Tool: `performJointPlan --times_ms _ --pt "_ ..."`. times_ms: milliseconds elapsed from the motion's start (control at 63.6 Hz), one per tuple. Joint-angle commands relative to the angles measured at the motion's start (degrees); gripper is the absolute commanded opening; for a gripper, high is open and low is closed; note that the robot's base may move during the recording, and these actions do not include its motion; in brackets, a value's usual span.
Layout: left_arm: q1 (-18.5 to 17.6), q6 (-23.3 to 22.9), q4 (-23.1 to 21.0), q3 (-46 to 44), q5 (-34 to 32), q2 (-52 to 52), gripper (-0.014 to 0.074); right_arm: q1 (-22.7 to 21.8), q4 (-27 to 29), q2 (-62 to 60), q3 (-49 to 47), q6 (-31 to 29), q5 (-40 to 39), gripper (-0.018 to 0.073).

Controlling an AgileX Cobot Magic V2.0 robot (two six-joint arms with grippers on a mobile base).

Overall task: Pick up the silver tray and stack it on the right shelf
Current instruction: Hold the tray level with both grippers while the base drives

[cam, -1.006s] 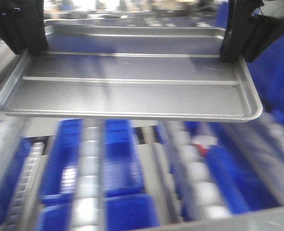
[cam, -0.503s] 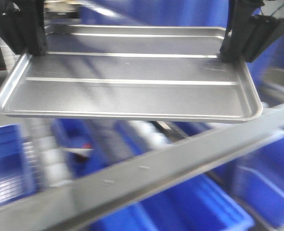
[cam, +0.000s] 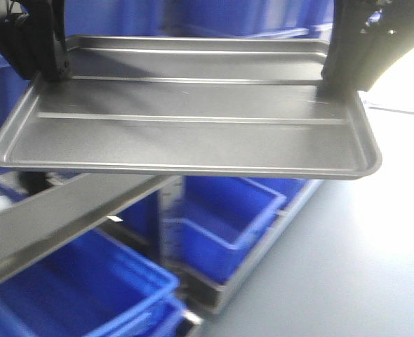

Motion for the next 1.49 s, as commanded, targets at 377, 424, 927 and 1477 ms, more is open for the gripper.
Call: performJointPlan --times_ms 377,424,927,1477 --pt "-0.24 -0.01 2.03 -1.86 0.02 -2.06 -0.0093 -0.14 -1.93 -1.98 -2.24 -0.88 -1.52 0.0057" --pt "-0.24 -0.01 2.03 -1.86 0.02 -2.06 -0.0093 -0.14 -1.93 -1.98 -2.24 -0.88 -1.52 0.0057" --pt "-0.24 -0.01 2.03 -1.86 0.02 -2.06 -0.0093 -0.14 -1.93 -1.98 -2.24 -0.88 -1.52 0.0057" --pt "-0.24 -0.01 2.03 -1.86 0.02 -2.06 -0.0093 -0.14 -1.93 -1.98 -2.24 -0.88 -1.52 0.0057"
